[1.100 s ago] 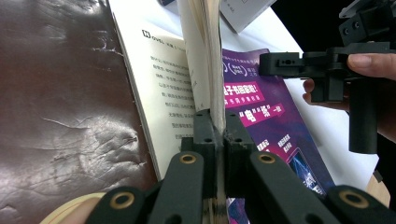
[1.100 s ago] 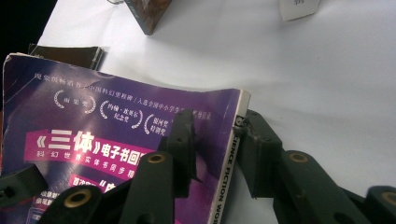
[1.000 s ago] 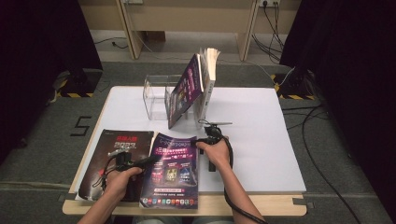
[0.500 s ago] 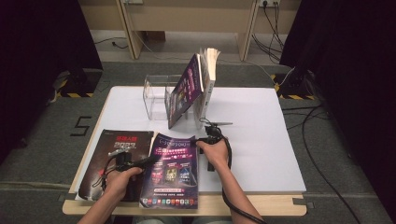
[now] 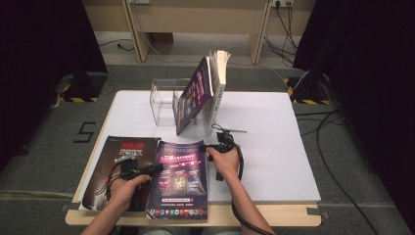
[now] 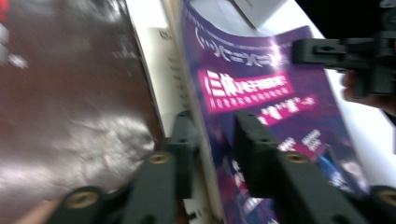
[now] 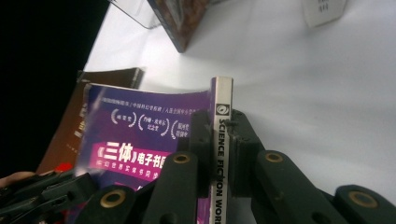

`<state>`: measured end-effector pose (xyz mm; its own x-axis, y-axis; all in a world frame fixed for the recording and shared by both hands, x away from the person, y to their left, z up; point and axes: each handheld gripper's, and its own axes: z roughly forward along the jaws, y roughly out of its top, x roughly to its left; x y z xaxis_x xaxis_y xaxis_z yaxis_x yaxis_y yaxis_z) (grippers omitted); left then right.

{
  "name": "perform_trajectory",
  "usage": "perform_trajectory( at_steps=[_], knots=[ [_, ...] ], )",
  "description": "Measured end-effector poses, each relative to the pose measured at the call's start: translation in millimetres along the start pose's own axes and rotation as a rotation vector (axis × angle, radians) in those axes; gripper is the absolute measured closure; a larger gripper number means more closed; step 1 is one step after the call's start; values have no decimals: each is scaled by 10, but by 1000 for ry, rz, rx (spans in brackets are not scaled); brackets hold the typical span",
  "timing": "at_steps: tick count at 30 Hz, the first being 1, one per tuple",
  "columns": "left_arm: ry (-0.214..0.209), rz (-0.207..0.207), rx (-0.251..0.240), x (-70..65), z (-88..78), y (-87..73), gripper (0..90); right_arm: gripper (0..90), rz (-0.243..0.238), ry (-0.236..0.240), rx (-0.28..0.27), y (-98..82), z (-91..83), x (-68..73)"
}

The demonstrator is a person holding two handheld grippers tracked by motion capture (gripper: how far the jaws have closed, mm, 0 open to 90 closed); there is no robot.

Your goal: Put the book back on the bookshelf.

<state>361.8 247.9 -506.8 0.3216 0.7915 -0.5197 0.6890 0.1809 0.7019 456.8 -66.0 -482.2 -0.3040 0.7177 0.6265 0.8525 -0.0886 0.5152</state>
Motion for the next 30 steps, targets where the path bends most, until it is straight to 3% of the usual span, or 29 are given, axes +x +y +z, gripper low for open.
perform_trajectory(
  at_steps=[2, 5, 11, 19, 24, 30],
  knots=[
    [43, 4, -14, -14, -22, 35, 444, 827, 0, 8, -9, -2, -20, 12],
    [60, 13, -38, 8, -61, 51, 378, 828, -16, 16, -31, -10, -44, 46],
    [58, -6, -59, 62, -112, 26, 371, 829, -41, 35, -69, -14, -103, 110],
    [79, 30, -69, 80, -124, 28, 368, 829, -70, 54, -115, -14, -174, 214],
    [68, -2, -79, 102, -136, 21, 363, 829, -98, 70, -151, -18, -221, 297],
    [61, -2, -102, 105, -170, 37, 362, 830, -117, 92, -185, -12, -268, 392]
  ],
)
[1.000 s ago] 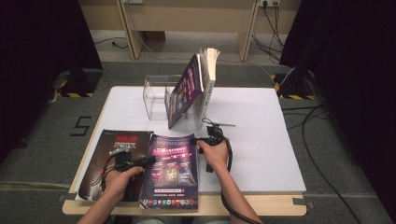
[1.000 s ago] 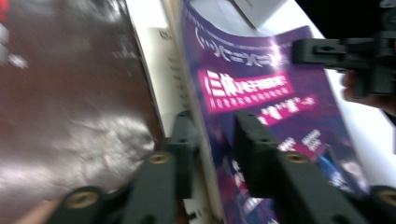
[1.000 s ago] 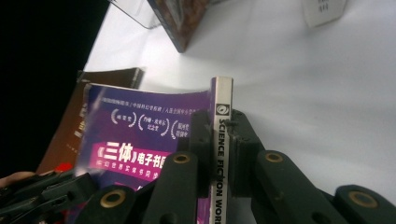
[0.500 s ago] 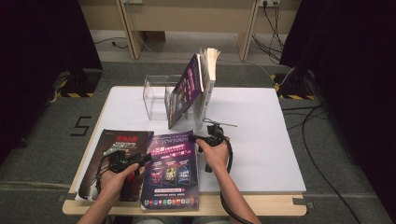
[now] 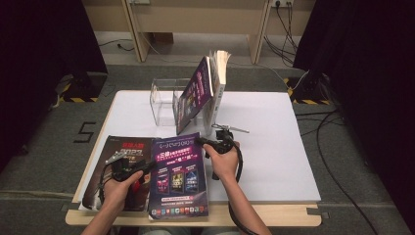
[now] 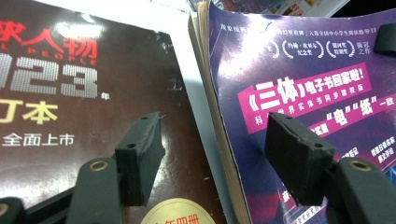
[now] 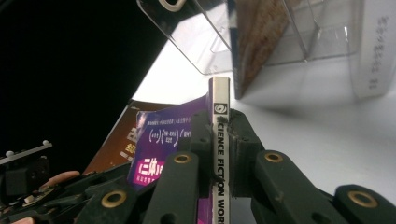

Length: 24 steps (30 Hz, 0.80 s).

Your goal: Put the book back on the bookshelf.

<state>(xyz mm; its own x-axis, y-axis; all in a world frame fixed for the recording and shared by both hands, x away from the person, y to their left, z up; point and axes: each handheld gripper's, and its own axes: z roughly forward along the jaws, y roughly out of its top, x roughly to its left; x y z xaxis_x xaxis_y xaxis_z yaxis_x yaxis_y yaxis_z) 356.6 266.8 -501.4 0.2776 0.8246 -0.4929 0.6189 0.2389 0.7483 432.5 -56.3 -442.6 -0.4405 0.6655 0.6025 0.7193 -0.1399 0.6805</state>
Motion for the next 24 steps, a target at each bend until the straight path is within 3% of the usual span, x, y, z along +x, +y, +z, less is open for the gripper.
perform_trajectory(
  at_steps=[14, 24],
  knots=[
    [-24, 7, -39, -30, -49, 45, 351, 830, -57, 59, -85, 105, -103, 263],
    [-30, 4, -59, -22, -72, 61, 343, 830, -76, 75, -127, 149, -167, 329]
  ],
)
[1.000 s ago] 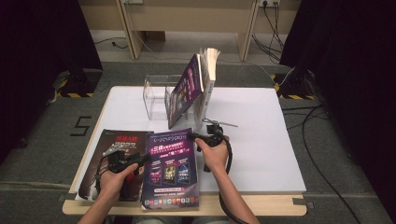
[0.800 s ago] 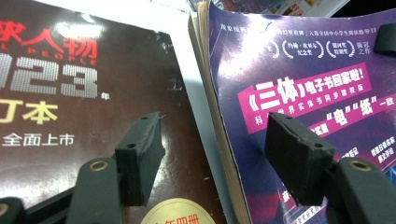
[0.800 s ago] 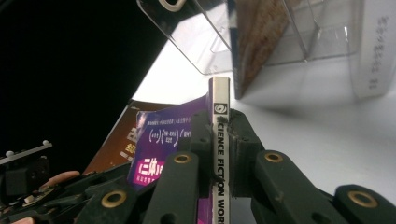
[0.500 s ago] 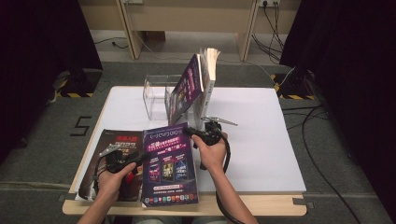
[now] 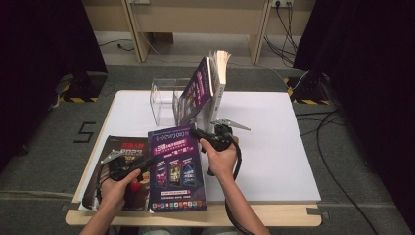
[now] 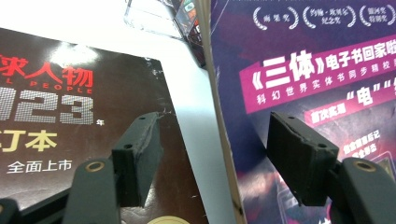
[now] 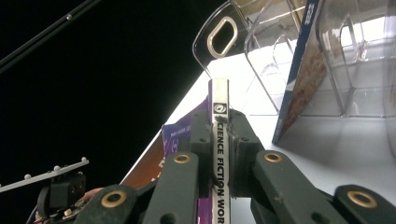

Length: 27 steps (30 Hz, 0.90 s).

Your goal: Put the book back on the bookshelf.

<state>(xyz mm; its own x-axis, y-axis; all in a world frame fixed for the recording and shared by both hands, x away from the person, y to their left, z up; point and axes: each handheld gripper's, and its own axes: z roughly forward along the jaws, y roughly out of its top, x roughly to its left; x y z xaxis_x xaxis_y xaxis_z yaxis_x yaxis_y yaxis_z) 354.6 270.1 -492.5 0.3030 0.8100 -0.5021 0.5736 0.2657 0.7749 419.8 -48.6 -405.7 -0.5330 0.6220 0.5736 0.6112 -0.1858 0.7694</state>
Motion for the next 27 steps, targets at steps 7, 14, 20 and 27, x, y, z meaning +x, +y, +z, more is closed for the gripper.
perform_trajectory(
  at_steps=[7, 14, 20, 27],
  knots=[
    [1, 4, -4, -2, -8, 6, 342, 830, -1, 0, -13, 16, -15, -1],
    [13, 0, -16, 17, -25, 21, 344, 830, 2, -4, -29, 36, -46, -9],
    [25, -9, -28, 44, -37, 31, 344, 831, -6, 2, -62, 93, -113, 23],
    [46, -10, -29, 78, -38, 24, 349, 831, -36, 18, -123, 189, -219, 110]
  ],
)
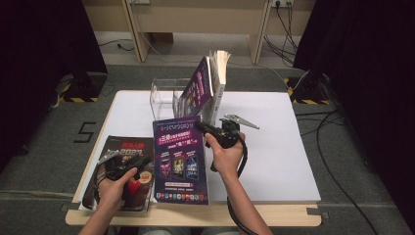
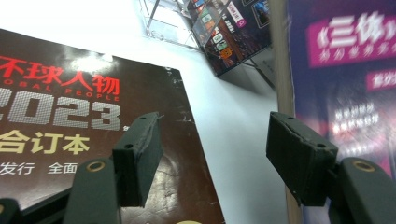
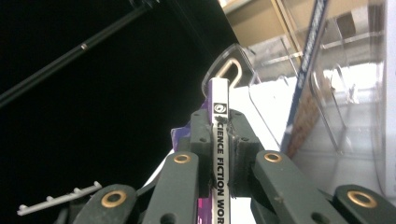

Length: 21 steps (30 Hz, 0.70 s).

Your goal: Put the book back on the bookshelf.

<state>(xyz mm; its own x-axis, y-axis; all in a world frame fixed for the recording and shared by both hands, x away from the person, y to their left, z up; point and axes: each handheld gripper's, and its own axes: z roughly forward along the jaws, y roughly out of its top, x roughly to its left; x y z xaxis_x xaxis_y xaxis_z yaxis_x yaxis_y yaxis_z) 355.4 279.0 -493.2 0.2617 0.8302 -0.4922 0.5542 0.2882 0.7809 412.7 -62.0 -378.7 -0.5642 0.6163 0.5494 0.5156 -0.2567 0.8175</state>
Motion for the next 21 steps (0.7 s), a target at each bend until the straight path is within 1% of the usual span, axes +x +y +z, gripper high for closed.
perform_trajectory(
  at_steps=[2, 4, 6, 7, 9, 16, 21],
  knots=[
    [-1, 0, -1, -1, 3, -1, 349, 831, -49, -21, -19, 36, -21, 55],
    [0, 1, -1, -4, 6, -1, 349, 831, -50, -28, -30, 69, -32, 68],
    [-1, 2, 0, -5, 11, -3, 350, 831, -68, -47, -45, 95, -55, 63],
    [-2, 2, 2, -4, 15, -5, 351, 831, -67, -49, -54, 110, -69, 56],
    [-1, 3, 5, -5, 24, -10, 352, 831, -63, -45, -66, 139, -92, 50],
    [-2, 2, 7, -10, 31, -21, 352, 831, -97, -34, -107, 232, -112, 153],
    [-1, -1, 11, 0, 31, -30, 352, 831, -103, -30, -138, 296, -122, 195]
  ],
)
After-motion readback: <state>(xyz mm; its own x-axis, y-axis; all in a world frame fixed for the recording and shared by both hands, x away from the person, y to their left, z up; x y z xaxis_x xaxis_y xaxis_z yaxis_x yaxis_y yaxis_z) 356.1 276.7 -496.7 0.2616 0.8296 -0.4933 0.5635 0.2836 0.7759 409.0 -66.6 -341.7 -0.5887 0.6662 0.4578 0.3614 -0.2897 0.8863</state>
